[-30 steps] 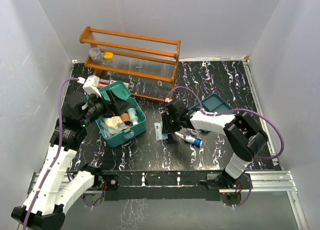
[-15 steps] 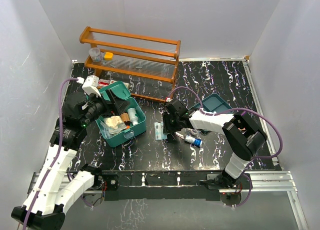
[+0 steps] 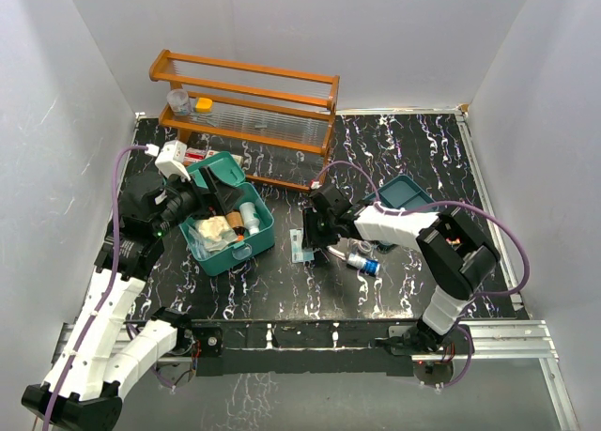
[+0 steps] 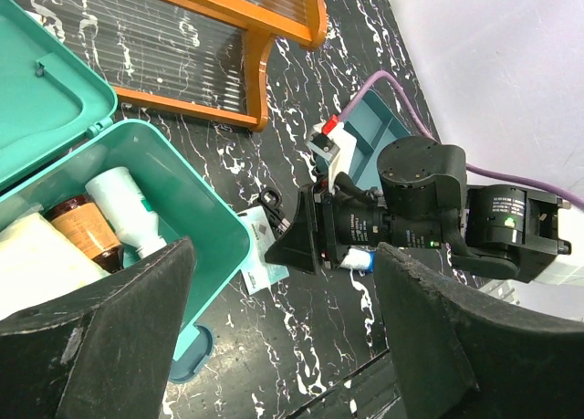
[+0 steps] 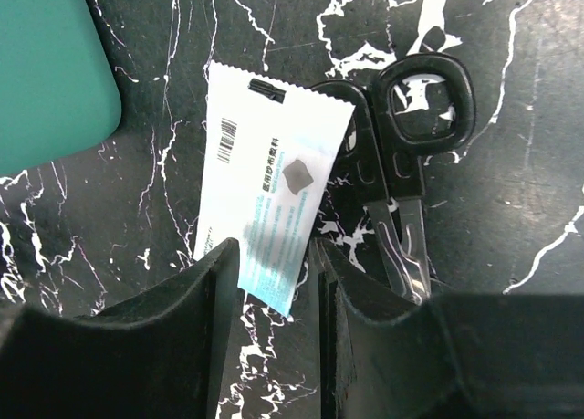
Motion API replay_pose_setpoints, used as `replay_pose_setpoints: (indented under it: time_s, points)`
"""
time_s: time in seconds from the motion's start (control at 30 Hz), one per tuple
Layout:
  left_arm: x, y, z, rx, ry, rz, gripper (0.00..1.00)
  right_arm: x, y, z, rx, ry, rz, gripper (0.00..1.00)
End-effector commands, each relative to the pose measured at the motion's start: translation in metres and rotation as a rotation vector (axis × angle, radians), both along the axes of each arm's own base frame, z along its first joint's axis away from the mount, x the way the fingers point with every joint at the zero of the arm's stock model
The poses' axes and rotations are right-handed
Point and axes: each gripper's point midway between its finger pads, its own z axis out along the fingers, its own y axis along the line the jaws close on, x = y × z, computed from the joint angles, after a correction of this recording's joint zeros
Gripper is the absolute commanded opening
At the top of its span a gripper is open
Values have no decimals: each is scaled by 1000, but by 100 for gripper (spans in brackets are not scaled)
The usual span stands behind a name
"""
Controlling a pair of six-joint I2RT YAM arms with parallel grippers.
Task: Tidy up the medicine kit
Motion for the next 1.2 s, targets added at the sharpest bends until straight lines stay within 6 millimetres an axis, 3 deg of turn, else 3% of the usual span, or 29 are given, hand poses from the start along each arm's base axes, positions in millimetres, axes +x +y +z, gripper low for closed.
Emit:
replay_pose_setpoints:
  time_s: [0.0, 0.13, 0.23, 0.27, 0.47, 0.53, 0.87, 1.17]
  points:
    - [1, 3, 5, 8, -18, 8, 78, 13, 23, 12, 89, -14, -23, 35]
    - [1, 7, 5, 13, -22, 31, 78, 21, 7, 2, 3, -21, -132, 32]
    - [0, 8, 5, 15, -23, 35, 78, 20, 12, 3, 29, -18, -121, 30]
    - [0, 8, 5, 15, -22, 35, 78, 17, 14, -5, 28, 7, -111, 28]
    - [0, 10, 4, 20, -18, 49, 78, 17, 22, -1, 79, 29, -133, 1]
    - [0, 10, 4, 19, -17, 48, 78, 21, 18, 1, 70, 9, -164, 0]
    - [-3, 4, -1, 1, 1, 15, 79, 29, 14, 73, 201, -173, -176, 0]
    - [-17, -21, -27, -142, 111, -81, 83, 8, -4, 145, 353, -312, -171, 0]
